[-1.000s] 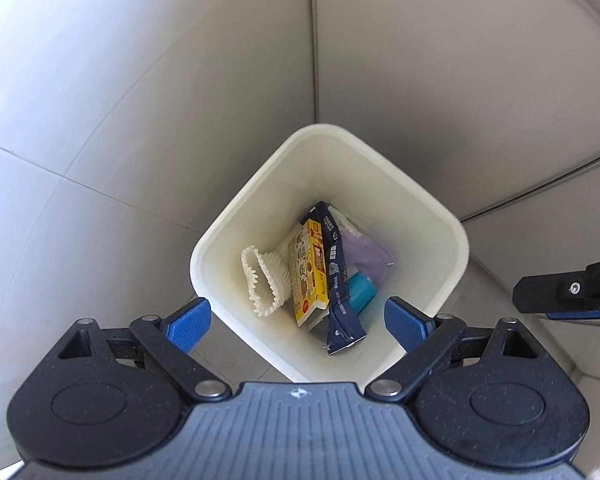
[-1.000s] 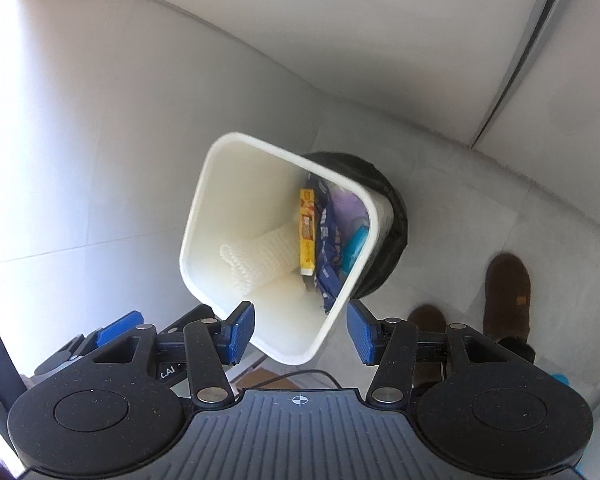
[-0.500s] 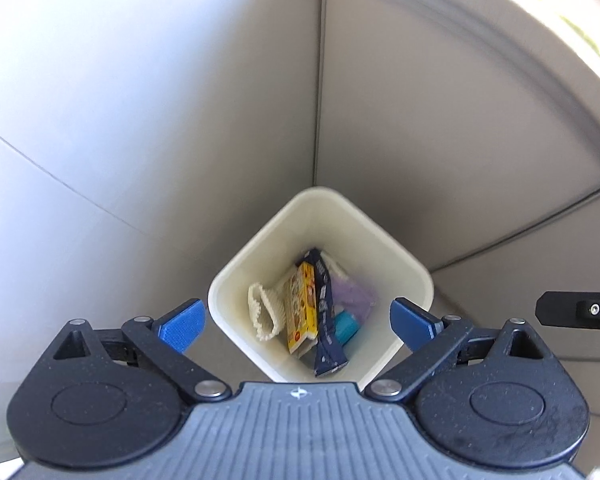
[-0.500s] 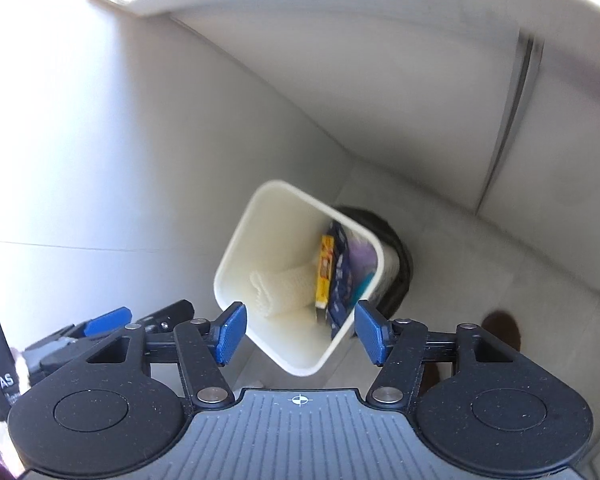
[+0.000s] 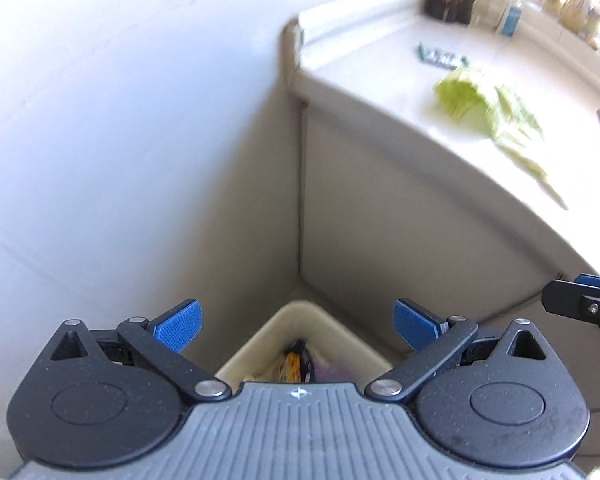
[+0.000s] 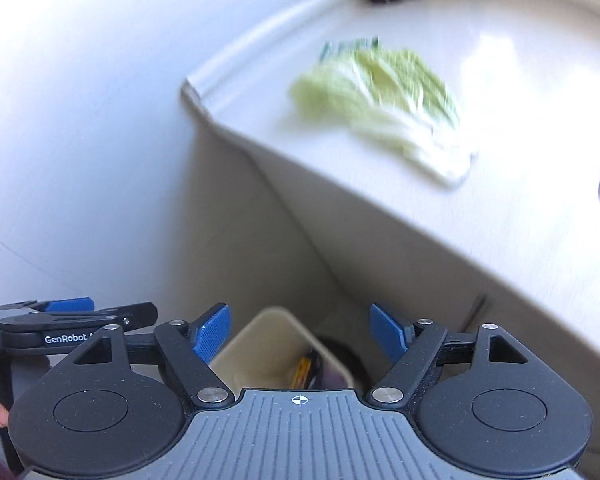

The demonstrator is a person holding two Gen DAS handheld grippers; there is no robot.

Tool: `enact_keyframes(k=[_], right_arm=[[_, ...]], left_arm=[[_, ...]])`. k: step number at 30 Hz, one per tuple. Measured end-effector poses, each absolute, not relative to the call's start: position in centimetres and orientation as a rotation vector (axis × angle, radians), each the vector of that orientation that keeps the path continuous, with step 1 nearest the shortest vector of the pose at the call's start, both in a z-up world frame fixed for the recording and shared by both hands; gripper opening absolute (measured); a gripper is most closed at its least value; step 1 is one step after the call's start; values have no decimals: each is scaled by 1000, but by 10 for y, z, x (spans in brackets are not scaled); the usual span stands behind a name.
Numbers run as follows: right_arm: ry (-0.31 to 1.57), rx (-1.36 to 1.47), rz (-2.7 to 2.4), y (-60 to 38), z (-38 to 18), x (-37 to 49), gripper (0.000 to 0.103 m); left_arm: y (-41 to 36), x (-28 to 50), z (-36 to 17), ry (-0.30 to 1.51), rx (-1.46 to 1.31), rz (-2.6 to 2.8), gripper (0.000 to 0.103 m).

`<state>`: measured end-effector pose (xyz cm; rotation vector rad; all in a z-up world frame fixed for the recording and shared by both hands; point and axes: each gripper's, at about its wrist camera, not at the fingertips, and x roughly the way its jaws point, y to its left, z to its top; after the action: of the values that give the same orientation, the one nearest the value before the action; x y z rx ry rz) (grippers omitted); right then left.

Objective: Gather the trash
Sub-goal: 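Raise both tools back up toward the counter, then grasp the green seasoning packet with the left tool while the right tool grasps the cabbage leaf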

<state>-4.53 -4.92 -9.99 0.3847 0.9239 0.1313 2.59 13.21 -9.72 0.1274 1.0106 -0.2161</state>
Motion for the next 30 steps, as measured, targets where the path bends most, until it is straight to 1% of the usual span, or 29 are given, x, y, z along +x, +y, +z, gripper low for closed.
enact_keyframes(k=[1, 6, 10, 23, 30], right_arm=[[902, 374, 129, -52, -97, -43, 83], [809, 299, 107, -70, -89, -24, 84], [765, 247, 89, -80, -89, -7, 91], [731, 90, 70, -102, -105, 48, 92], [750, 74, 115, -107, -118, 73, 92]], left_arm=[[128, 29, -93, 996, 129, -226, 102], [103, 51, -78, 927, 126, -285, 102], [78, 75, -71, 876, 120, -330, 102], [6, 159, -71, 804, 128, -409, 102], [-23, 201, -81, 829, 90, -448, 101]])
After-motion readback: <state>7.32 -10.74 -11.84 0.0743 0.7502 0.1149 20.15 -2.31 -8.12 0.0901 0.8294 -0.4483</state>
